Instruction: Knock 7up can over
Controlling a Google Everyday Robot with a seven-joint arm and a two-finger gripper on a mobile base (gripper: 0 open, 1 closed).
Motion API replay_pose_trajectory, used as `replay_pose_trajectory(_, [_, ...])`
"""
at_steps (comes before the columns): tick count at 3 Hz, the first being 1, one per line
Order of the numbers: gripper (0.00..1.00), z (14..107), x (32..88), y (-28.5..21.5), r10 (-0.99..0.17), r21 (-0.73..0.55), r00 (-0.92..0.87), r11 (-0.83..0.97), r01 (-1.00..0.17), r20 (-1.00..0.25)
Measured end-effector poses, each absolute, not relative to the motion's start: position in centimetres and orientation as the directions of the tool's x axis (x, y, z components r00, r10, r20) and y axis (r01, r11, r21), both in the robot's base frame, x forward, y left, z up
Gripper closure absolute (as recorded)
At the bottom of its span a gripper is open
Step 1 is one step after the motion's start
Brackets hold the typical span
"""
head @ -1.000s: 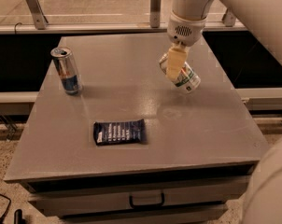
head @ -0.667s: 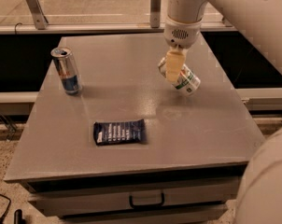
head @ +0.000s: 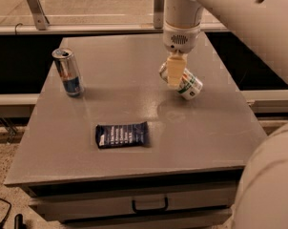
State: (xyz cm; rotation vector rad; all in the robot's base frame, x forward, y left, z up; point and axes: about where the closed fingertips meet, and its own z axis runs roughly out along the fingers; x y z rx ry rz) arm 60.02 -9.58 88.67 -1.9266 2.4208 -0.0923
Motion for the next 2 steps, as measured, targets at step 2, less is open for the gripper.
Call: replay_pose_trajectory(2, [0.0, 87.68, 60.38, -8.39, -0.983, -0.08, -0.179, 0.181, -0.98, -0.036])
